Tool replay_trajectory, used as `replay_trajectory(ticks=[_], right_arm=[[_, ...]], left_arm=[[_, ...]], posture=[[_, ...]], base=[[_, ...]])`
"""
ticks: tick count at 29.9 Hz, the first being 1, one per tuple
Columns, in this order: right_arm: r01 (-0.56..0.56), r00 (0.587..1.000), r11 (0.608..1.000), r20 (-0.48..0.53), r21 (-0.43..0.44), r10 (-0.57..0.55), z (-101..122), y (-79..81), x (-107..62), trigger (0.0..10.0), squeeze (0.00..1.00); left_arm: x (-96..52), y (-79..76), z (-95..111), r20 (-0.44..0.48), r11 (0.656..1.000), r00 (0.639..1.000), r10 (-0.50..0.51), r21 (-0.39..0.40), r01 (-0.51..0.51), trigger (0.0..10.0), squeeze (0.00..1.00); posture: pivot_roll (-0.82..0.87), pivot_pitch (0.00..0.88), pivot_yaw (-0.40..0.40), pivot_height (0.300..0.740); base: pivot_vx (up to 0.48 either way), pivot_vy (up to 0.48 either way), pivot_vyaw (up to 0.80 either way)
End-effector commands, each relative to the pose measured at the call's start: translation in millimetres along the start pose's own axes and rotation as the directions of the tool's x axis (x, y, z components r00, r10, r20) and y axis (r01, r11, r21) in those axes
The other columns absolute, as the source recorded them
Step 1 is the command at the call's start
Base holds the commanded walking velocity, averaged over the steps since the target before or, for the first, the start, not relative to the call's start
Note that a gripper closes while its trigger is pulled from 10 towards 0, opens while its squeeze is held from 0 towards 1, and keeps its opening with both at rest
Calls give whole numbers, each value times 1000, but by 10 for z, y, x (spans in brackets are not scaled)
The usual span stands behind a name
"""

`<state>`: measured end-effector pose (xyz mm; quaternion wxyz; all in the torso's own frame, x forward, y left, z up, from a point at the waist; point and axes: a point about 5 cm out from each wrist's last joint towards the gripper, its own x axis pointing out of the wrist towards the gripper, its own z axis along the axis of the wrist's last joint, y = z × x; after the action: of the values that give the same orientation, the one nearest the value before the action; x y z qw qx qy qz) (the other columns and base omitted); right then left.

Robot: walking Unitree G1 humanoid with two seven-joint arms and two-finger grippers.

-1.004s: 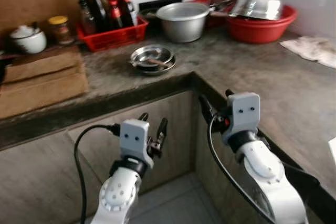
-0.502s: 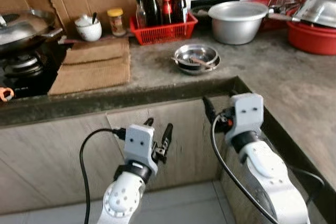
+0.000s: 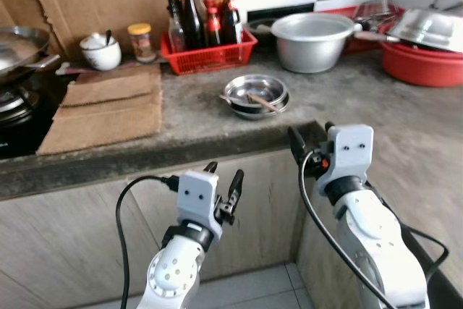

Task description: Kitchen organization

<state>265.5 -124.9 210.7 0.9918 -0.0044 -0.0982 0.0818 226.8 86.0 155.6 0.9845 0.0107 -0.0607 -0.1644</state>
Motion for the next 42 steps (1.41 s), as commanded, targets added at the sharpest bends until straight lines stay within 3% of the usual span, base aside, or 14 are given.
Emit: replay_trajectory(ticks=[1, 4, 5, 6, 7, 8, 16, 17, 31, 42], right_arm=[[-5, 1000, 1000, 25, 10, 5, 55, 12, 52, 10000, 0], [0, 1000, 1000, 30, 21, -1, 65, 2, 95, 10000, 0], [2, 1000, 1000, 31, 30, -3, 64, 3, 111, 10000, 82], [4, 999, 999, 32, 36, -5, 63, 4, 121, 10000, 843], [6, 999, 999, 33, 40, -7, 64, 4, 135, 10000, 843], [-4, 999, 999, 43, 47, 2, 72, 19, 170, 10000, 1000], [-47, 997, 998, 69, 43, 44, 90, 135, 398, 10000, 1000], [-46, 997, 998, 67, 47, 42, 85, 143, 432, 10000, 0], [35, 995, 998, 88, 47, -39, 78, 111, 738, 10000, 0], [76, 993, 997, 91, 21, -77, 40, 94, 813, 10000, 0]], left_arm=[[6, 16, 5, 0, 1000, 1000, 5, 0, -5, 10000, 0], [11, 16, 2, -1, 1000, 1000, 3, 2, -3, 10000, 0], [13, 17, -2, -2, 1000, 1000, 4, 4, -4, 10000, 0], [14, 18, -5, -3, 1000, 1000, 4, 5, -4, 10000, 0], [14, 17, -6, -3, 1000, 1000, 4, 5, -4, 10000, 0], [15, 13, -6, -3, 1000, 1000, 3, 3, -2, 10000, 0], [-22, -39, -40, -21, 1000, 1000, -17, -6, 17, 10000, 0], [-22, -39, -34, -19, 1000, 1000, -13, -8, 13, 10000, 0], [-9, -65, -8, -10, 1000, 1000, -11, -19, 10, 10000, 0], [-15, -76, 25, 12, 1000, 1000, -2, -26, 2, 10000, 0]], posture=[[75, 63, -6, 740], [75, 63, -6, 740], [77, 60, -2, 740], [77, 60, -2, 740], [78, 61, 0, 740], [81, 60, -1, 740], [90, 81, -7, 740], [90, 86, -10, 740], [95, 105, -18, 740], [96, 109, -22, 740]], base=[[0, 0, 0], [0, 0, 0], [0, 0, 0], [0, 0, 0], [0, 0, 0], [0, 0, 0], [0, 0, 0], [0, 0, 0], [0, 0, 0], [0, 0, 0]])
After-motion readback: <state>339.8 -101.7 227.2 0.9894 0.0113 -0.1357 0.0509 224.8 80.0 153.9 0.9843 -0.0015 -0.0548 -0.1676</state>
